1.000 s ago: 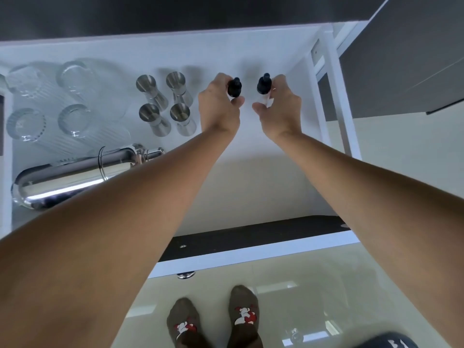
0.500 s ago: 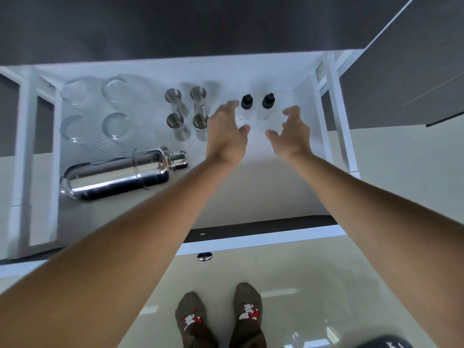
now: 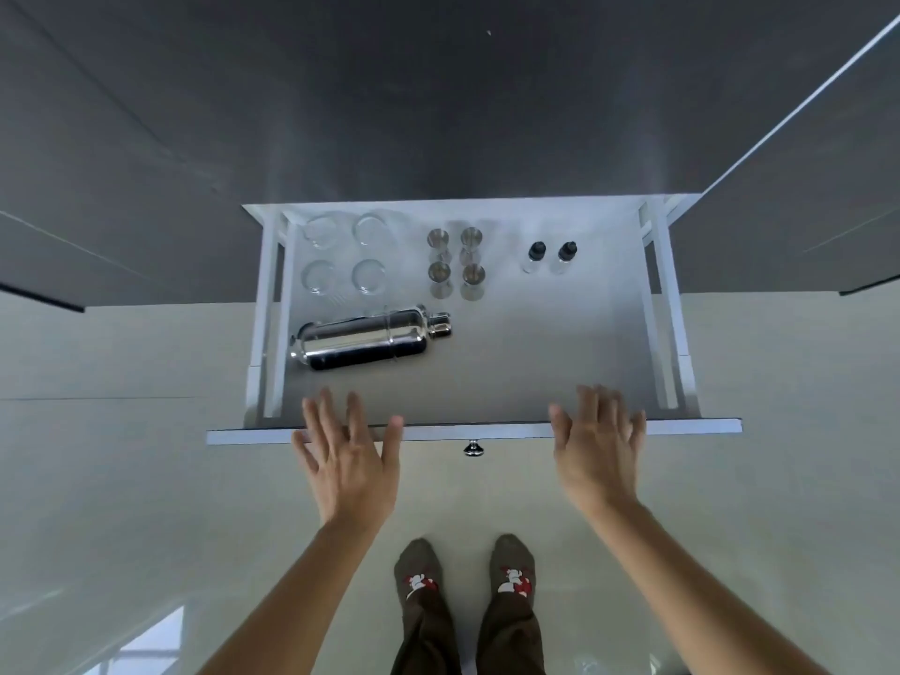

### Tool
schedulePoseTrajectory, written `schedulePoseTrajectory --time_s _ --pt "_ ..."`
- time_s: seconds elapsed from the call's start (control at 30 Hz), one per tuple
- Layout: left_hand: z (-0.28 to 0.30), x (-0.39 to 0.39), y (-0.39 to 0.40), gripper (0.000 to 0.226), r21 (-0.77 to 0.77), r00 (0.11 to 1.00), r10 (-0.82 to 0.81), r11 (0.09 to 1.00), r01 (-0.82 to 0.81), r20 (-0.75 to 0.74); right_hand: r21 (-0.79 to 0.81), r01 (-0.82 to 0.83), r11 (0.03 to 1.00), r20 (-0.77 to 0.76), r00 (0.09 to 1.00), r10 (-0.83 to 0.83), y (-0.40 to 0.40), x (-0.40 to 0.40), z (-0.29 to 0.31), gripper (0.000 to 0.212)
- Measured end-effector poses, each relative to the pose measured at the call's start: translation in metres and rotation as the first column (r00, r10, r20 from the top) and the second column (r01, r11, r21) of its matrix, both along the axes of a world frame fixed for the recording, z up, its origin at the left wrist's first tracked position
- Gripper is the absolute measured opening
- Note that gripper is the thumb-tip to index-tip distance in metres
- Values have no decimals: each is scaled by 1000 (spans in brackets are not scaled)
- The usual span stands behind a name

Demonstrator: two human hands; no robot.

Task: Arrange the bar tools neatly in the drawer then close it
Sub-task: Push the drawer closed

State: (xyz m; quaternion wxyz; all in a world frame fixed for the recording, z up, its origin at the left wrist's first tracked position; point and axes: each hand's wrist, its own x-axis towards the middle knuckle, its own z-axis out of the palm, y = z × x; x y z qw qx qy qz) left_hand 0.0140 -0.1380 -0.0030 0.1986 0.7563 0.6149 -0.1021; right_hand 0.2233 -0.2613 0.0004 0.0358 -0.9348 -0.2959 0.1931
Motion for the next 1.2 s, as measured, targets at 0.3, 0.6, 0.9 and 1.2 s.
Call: schedulePoseTrajectory --time_s 0.3,0.6,0.9,1.2 --pt "13 0 3 134 -125 946 324 939 -320 9 56 299 953 -112 950 -292 3 -37 1 94" --pt "10 24 37 120 -115 942 334 937 -330 18 52 309 950 -99 948 -303 37 -11 0 94" --pt "5 56 83 120 -68 936 347 937 -343 58 81 326 942 -92 943 -319 86 22 -1 94" --pt "1 95 127 121 -31 914 396 918 -394 87 102 430 897 -117 901 -418 138 58 -4 107"
